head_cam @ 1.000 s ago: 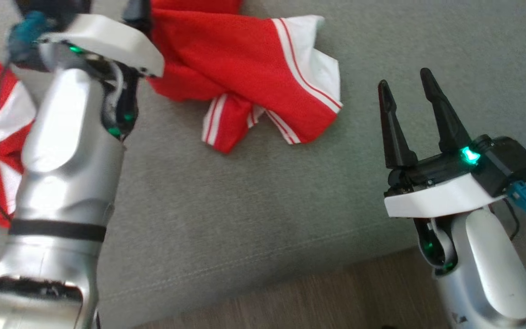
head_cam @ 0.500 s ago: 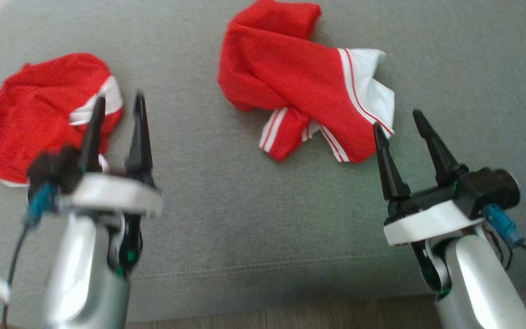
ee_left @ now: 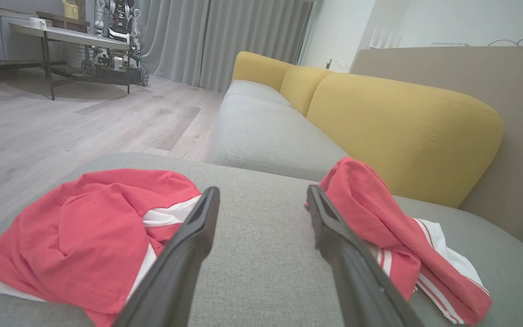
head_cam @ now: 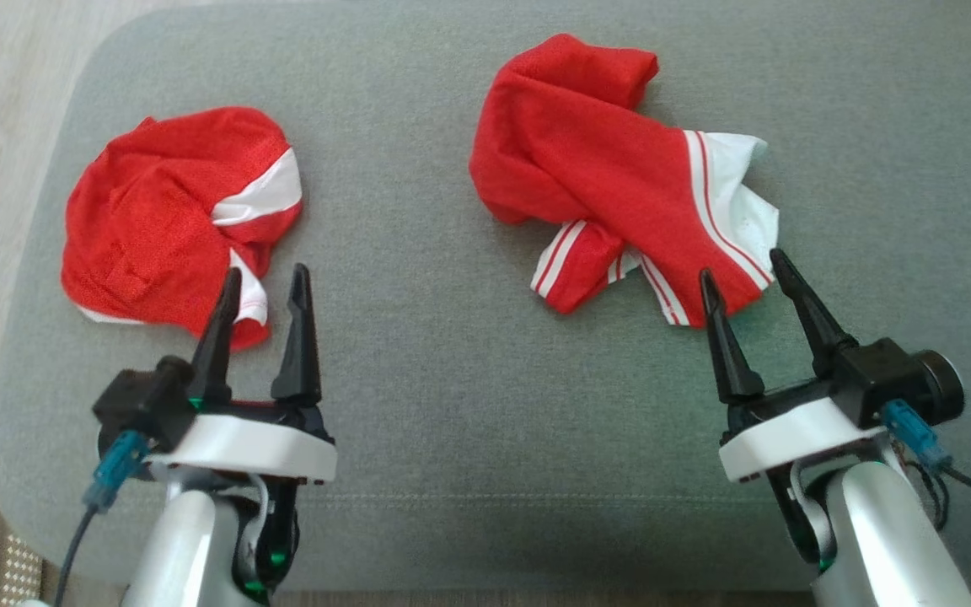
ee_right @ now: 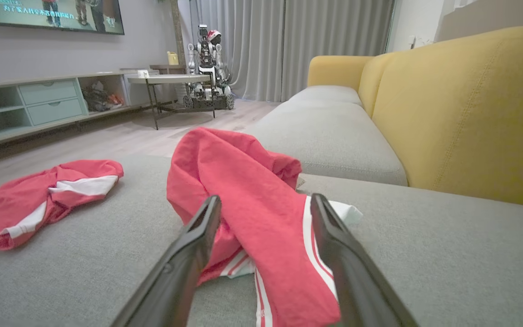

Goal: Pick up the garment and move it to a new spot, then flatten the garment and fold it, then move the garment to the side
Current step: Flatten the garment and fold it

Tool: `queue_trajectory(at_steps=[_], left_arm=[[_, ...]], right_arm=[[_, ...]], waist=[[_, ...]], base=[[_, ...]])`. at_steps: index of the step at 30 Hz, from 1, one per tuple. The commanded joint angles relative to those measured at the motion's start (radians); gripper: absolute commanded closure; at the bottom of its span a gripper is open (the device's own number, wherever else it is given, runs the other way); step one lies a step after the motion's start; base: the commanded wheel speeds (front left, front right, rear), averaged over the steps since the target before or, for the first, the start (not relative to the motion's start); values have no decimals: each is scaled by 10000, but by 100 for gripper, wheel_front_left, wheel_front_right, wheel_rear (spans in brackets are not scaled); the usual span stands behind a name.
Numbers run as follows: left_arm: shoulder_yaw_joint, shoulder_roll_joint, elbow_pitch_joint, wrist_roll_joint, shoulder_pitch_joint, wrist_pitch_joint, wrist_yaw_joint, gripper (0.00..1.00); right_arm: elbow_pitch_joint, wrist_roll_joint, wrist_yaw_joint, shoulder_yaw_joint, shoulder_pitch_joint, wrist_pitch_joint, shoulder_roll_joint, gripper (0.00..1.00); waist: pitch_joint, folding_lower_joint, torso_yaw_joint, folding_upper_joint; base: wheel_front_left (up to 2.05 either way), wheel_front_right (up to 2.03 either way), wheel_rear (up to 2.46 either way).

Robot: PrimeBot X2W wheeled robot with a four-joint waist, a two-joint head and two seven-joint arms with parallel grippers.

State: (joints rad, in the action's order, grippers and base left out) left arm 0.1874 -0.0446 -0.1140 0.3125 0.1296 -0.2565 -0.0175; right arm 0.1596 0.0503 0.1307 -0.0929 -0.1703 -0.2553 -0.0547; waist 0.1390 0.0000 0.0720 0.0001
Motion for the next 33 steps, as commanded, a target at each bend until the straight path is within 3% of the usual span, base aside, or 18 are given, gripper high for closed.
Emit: queue_trajectory(at_steps=[1,22,23,24,27,33], left_arm=[[-185,-59,359,-71,242,-53,-37,0],[742,-57,74,124,638,-53,-259,0],[754,-57,72,137,646,-53,-272,0],[760,-57,70,147,650,-53,-283,0],[753,-57,50,158,651,-53,-320,0],[706,-57,-15,175,615,-53,-342,0]], right_arm=[[-104,-178,0,-82,-252,-65,45,0],[4668,-2573,0,1339,-2761,-63,45,0],[4914,-2603,0,1459,-2865,-55,45,47],[5113,-2645,0,1587,-2976,-55,45,100],[5342,-2548,0,1948,-3305,-59,45,100],[4507,-2677,0,3193,-3594,-62,45,100]], waist=[[105,0,118,-1],[1070,0,1193,-1],[1074,0,1211,-1],[1076,0,1219,-1],[1050,0,1180,-1],[803,0,847,-1]], base=[[0,0,0],[0,0,0],[0,0,0],[0,0,0],[0,0,0],[0,0,0]])
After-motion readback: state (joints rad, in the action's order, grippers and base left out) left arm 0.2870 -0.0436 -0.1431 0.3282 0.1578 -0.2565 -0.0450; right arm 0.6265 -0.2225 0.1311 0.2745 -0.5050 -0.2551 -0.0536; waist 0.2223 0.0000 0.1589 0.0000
